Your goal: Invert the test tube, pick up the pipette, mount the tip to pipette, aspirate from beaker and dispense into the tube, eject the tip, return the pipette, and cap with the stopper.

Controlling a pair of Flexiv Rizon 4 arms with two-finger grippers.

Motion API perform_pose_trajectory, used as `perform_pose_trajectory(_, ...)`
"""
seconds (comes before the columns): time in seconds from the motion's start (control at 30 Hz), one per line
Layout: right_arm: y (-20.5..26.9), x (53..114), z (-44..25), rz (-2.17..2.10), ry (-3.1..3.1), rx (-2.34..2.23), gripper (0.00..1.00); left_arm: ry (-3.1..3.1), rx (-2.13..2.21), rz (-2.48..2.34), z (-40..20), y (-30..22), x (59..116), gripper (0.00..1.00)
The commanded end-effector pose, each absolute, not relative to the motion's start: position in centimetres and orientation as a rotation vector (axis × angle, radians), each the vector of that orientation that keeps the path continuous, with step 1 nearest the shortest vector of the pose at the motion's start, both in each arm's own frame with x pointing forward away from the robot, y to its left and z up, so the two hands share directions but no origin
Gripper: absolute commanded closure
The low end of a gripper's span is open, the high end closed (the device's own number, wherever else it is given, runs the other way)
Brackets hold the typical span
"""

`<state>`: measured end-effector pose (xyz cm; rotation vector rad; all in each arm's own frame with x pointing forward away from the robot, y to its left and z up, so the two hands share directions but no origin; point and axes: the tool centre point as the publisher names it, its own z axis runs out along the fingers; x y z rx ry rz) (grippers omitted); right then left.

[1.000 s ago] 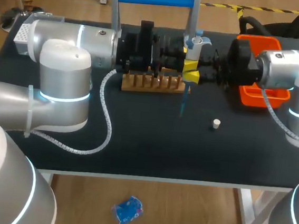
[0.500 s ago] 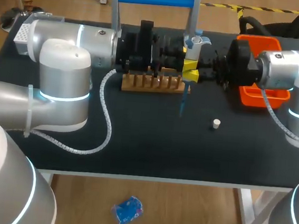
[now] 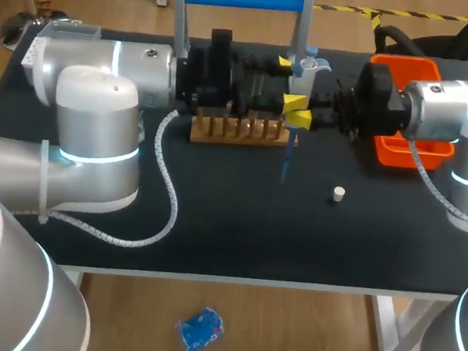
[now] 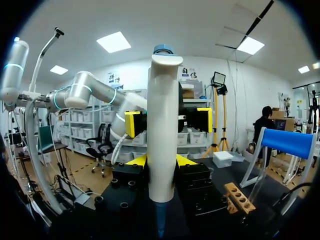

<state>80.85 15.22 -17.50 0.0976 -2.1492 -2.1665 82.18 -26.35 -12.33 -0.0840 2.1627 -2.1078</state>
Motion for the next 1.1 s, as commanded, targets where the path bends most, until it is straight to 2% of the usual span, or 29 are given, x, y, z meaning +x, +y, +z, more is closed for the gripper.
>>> perform_pose_trajectory(0.03, 14.2, 81.0, -17.5, -2.176, -2.157, 0.116, 1.00, 2.117, -0.188, -2.037, -11.6, -24.3, 81.0, 0.00)
perform_pose_trajectory(0.47, 7.1, 83.3, -16.3, -2.259, -2.158, 0.217, 1.00, 2.101, -0.226, -2.028, -11.5, -23.9, 81.0, 0.00)
perform_pose_trajectory(1.1, -4.6, 91.4, -13.8, -2.348, -2.267, 0.082, 1.00, 2.101, -0.226, -2.028, -11.5, -23.9, 81.0, 0.00)
